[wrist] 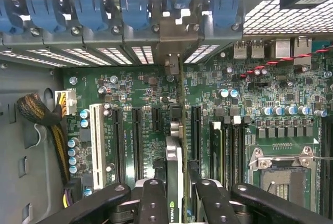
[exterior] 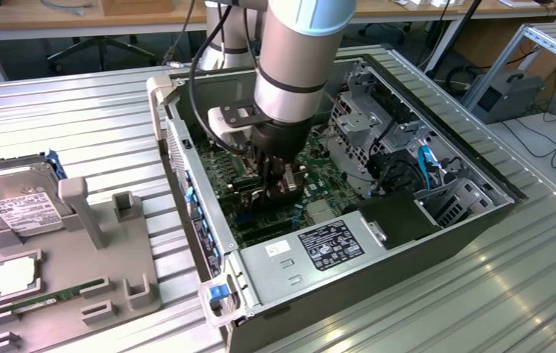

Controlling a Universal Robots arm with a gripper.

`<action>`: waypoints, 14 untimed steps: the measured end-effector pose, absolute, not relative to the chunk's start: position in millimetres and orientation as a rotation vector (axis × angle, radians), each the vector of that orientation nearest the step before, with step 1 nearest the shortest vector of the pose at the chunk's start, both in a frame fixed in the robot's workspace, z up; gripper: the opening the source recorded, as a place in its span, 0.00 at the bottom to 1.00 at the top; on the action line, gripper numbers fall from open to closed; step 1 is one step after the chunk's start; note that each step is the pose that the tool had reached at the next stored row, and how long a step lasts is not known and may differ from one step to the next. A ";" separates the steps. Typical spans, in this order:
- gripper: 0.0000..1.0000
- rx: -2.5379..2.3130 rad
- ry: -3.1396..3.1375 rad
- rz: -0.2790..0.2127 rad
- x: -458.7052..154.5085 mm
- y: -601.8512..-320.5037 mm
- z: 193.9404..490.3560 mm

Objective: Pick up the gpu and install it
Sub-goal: 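Insert the gpu into the slot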

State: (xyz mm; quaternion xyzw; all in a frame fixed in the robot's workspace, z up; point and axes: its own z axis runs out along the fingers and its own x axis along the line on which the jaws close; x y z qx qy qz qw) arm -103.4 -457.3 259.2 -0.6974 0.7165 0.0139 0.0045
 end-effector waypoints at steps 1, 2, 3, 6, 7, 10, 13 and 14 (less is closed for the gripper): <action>0.26 -2.185 2.245 0.044 -103.4 -457.3 259.2; 0.45 -2.185 2.244 0.044 -103.4 -457.3 259.2; 0.64 -2.185 2.245 0.044 -103.4 -457.3 259.2; 0.64 -2.185 2.244 0.043 -103.4 -453.3 285.5; 0.64 -2.186 2.242 0.042 -103.4 -453.1 285.6; 0.64 -2.278 2.150 0.043 -101.6 -452.2 286.8; 0.64 -2.279 2.150 0.043 -101.1 -452.1 299.1; 0.64 -2.279 2.150 0.043 -101.1 -452.2 302.0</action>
